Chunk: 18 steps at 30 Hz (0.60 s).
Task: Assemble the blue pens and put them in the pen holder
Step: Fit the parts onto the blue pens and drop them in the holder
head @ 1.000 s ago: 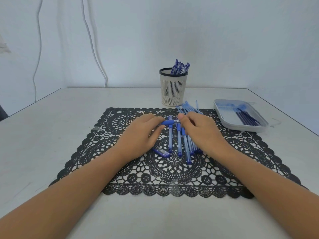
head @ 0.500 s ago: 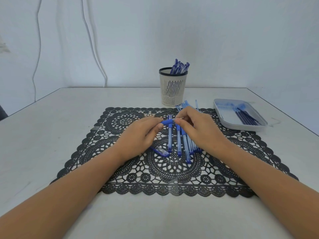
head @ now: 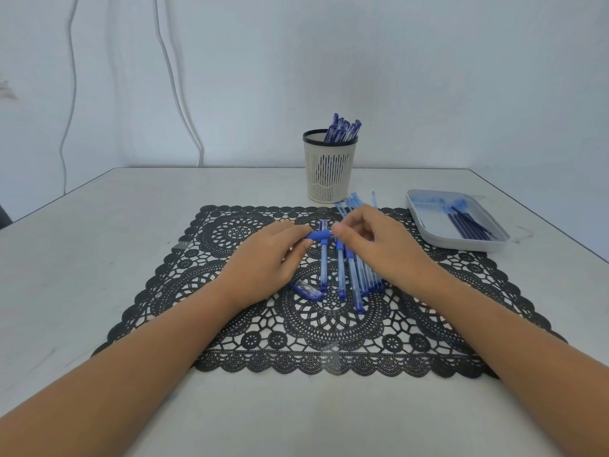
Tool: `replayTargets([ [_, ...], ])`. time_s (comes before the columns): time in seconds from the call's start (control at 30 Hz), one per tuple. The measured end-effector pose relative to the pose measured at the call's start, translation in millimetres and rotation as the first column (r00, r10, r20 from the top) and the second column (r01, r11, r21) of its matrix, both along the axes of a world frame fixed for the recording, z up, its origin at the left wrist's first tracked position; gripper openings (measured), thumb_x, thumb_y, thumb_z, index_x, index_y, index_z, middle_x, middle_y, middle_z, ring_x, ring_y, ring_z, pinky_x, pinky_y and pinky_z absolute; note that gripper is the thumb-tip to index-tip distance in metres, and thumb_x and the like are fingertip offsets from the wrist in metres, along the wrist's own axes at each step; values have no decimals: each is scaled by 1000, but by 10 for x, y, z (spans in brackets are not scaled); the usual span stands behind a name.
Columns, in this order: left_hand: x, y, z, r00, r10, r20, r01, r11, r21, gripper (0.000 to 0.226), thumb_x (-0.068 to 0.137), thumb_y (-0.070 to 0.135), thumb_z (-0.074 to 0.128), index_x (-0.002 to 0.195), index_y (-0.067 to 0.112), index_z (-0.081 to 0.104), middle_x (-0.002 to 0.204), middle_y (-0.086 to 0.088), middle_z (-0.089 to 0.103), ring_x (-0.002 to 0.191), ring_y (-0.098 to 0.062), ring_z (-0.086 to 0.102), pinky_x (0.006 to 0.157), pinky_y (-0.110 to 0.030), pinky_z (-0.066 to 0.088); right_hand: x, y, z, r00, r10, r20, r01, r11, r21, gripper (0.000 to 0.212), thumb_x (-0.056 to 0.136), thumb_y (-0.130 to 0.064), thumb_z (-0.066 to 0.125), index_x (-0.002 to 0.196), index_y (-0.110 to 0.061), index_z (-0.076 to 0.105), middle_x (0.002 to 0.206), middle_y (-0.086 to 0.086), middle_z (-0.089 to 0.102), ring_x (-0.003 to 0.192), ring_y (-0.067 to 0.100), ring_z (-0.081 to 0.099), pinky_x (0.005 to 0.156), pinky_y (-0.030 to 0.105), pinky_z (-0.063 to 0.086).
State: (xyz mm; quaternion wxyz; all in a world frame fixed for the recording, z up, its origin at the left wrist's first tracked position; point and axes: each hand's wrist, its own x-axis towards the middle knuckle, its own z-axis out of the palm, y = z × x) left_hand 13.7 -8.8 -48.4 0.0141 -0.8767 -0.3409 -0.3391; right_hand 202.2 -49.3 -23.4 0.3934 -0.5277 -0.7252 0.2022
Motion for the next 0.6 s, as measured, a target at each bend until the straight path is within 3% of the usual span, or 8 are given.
replayTargets([
  [0.07,6,-4,2,1000,-3,-19,4,1000,17,40,92,34,37,109,7,62,85,1,61,75,-8,50,70,-12,34,4,2,17,999,-4,35,4,1000,6,14,93,-33,51,84,-24,57,71,-7,59,57,-1,53,55,13,42],
  [0.13,3,-3,3,1000,3,-19,-3,1000,25,40,92,34,37,109,7,62,85,1,62,76,-7,48,70,-13,32,25,7,7,999,31,25,-31,1000,3,2,90,-23,57,91,-24,56,83,-8,61,73,5,59,64,9,45],
  [0.2,0,-8,9,1000,7,-3,-7,1000,16,41,91,34,37,110,7,62,88,1,62,78,-6,49,71,-12,32,42,15,-15,998,59,-30,-59,998,-1,16,86,-22,62,99,-27,53,92,-10,58,80,5,59,68,3,43],
  [0.27,5,-15,12,1000,2,-12,-2,1000,13,41,91,34,37,109,7,62,87,1,62,77,-8,51,71,-13,34,16,5,-9,995,50,-86,-50,999,3,11,87,-29,61,96,-28,55,87,-8,62,74,2,60,66,7,45],
  [0.37,11,-20,13,999,7,-35,-6,1000,17,41,91,35,37,110,8,62,86,2,61,77,-10,53,70,-14,35,8,7,0,997,28,-72,-24,998,54,6,91,-21,56,88,-26,57,77,-8,64,64,-4,58,59,4,41],
  [0.47,-2,-13,8,1000,21,-17,-21,1000,-1,39,92,34,40,111,8,62,90,1,64,80,-8,52,72,-13,34,22,4,1,998,56,-1,-56,998,31,19,89,-16,58,100,-31,54,97,-13,59,81,-7,57,65,-2,38],
  [0.53,-2,-8,10,1000,19,-11,-19,1000,-1,39,92,34,40,111,8,62,92,0,64,81,-8,52,72,-13,34,22,1,-6,998,56,-19,-56,998,17,19,88,-24,59,105,-32,53,99,-14,57,83,-4,57,66,-2,38],
  [0.6,9,-15,13,1000,10,-23,-10,1000,4,42,92,35,37,111,8,62,89,1,63,79,-9,53,71,-14,36,9,-4,1,999,23,-41,-23,1000,13,11,90,-35,55,98,-28,56,89,-11,61,74,-1,58,63,1,40],
])
